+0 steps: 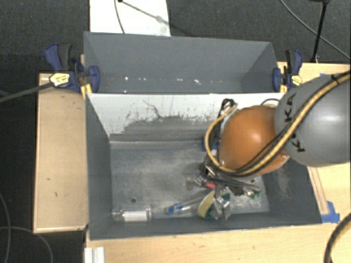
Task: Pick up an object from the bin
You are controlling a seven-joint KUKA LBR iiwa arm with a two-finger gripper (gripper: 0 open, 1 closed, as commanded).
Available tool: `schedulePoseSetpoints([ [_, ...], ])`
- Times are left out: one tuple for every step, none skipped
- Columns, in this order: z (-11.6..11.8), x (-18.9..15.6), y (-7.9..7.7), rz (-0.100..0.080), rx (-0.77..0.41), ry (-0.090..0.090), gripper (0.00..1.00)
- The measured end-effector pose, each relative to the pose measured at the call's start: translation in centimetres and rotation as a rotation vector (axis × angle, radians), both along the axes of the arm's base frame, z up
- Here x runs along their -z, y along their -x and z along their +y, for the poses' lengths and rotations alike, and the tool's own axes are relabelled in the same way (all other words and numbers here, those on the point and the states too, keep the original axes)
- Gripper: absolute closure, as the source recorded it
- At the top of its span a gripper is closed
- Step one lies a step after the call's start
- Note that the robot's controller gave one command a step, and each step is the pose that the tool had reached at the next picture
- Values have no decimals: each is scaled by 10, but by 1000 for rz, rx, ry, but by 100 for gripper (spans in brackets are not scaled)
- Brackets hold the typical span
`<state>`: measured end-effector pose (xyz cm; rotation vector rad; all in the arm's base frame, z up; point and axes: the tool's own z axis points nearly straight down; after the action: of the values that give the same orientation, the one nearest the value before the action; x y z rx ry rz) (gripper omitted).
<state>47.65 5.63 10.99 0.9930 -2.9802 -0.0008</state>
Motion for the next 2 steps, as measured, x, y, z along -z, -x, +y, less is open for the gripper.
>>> schedulePoseSetpoints([
  [-1, 38, -4, -8, -88, -2, 0],
  [-1, 40, -13, -2, 286, -1, 0],
])
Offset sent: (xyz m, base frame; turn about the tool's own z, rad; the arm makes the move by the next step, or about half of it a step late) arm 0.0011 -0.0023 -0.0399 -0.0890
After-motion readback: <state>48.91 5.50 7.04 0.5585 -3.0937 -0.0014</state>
